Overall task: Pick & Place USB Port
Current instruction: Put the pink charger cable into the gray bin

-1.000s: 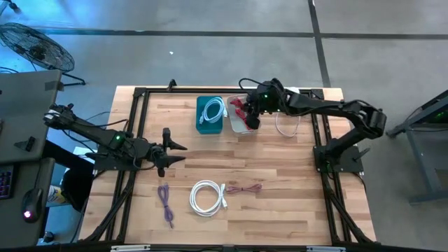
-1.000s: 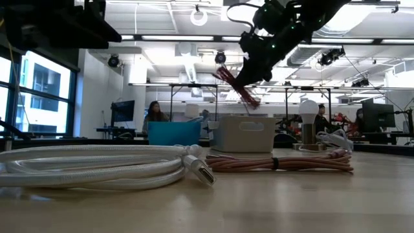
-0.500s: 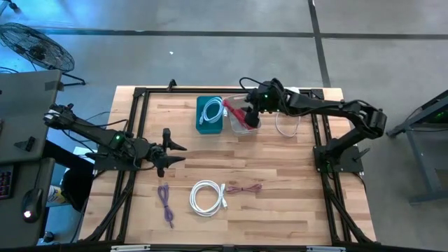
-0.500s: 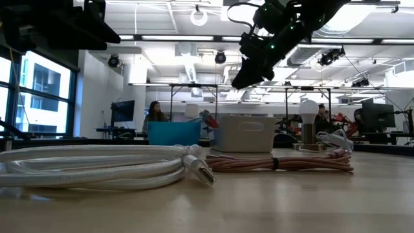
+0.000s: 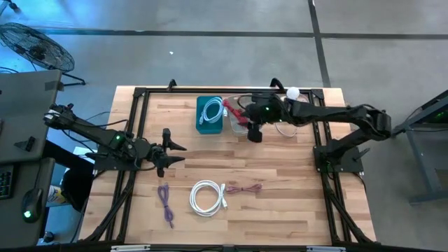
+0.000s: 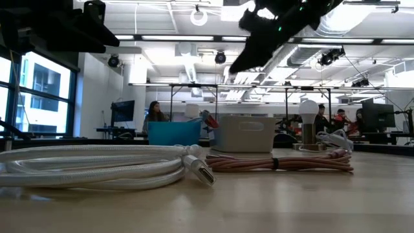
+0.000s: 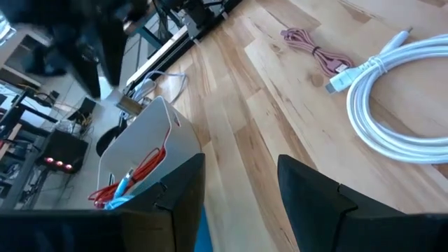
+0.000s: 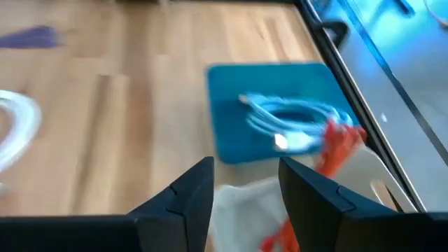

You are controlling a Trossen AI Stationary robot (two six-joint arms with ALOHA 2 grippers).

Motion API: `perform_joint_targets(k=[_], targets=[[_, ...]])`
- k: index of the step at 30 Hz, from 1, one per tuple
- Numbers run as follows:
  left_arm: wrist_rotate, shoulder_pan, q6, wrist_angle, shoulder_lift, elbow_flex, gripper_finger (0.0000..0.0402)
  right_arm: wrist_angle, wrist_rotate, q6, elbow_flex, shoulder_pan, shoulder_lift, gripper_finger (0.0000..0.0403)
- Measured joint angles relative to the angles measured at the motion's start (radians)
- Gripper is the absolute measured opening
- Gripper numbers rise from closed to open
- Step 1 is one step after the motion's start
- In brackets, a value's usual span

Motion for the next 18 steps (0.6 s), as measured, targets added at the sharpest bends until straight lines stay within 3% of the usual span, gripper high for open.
perform_joint_targets(k=[9,13,18], targets=[[-0.002,0.000,-0.001,0.008,0.000,0.000,0.0175,-0.177,0.020,0.064,0.000,0.145,-0.205,0.0153],[0.018,0.000,-0.103,0.026,0.018,0.000,0.0175,-0.250,0.087,0.100,0.000,0.213,-0.267,0.0153],[-0.008,0.000,-0.116,0.033,0.069,0.000,0.0175,-0.307,0.162,0.144,0.000,0.284,-0.292,0.0154]])
